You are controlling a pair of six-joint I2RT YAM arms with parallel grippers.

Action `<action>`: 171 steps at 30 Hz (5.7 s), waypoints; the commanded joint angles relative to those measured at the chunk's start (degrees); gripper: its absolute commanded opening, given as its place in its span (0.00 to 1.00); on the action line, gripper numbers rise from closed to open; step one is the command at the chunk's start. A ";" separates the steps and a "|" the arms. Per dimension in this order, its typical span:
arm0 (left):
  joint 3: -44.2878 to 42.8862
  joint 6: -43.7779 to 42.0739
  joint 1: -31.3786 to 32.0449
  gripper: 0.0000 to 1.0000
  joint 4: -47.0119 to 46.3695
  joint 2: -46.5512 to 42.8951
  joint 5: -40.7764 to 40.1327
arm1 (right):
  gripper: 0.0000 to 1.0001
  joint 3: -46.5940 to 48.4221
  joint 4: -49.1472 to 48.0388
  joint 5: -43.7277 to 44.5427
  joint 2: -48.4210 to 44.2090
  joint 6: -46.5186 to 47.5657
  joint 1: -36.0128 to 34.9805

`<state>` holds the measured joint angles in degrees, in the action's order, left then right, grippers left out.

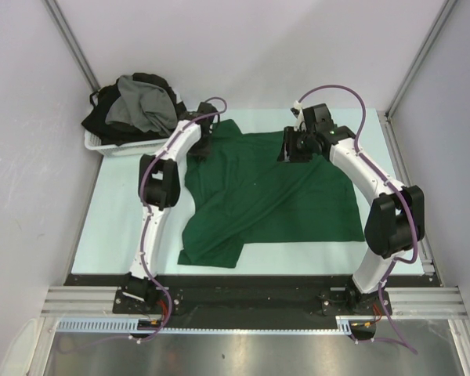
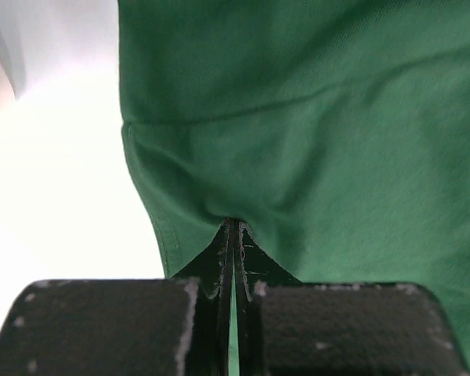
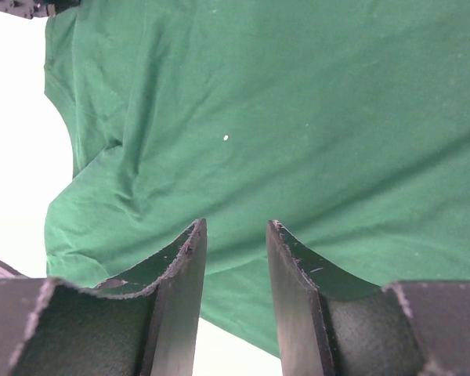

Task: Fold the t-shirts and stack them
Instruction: Flatten out the tshirt

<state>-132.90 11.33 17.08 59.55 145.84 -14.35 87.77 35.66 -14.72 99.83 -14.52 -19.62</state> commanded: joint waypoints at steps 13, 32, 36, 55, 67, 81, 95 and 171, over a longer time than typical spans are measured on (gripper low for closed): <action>-8.51 1.33 -1.96 0.00 -17.10 4.01 3.46 | 0.41 -1.46 -7.27 3.56 -3.68 1.34 -3.23; 1.24 1.68 -0.04 0.00 -14.55 -3.46 4.24 | 0.41 -3.39 -12.10 5.32 -2.28 1.34 -2.71; 4.66 1.15 0.76 0.00 -15.25 -5.74 3.62 | 0.41 -3.30 -13.25 4.17 -1.48 0.81 -1.48; -8.35 1.59 -3.20 0.31 -16.04 1.40 5.73 | 0.41 -6.47 -12.63 3.47 -4.38 2.48 -0.77; 7.65 -0.52 0.14 0.56 -24.04 -18.13 10.31 | 0.41 -5.33 -13.77 2.59 -3.94 0.64 -1.74; 32.51 2.29 3.75 0.41 -20.35 -29.99 1.52 | 0.41 -5.68 -15.62 0.92 -5.17 -0.50 -1.13; 43.43 3.69 3.40 0.43 -20.88 -34.22 -7.00 | 0.41 -8.58 -15.80 0.04 -7.90 -0.77 -0.07; 40.18 3.70 -0.56 0.20 -17.63 -22.00 -3.49 | 0.41 -6.56 -9.38 1.98 -8.95 2.48 3.36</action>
<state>-91.44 15.40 16.86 41.85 121.73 -19.42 78.65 26.00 -13.50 92.01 -13.04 -16.99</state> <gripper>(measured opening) 0.234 0.412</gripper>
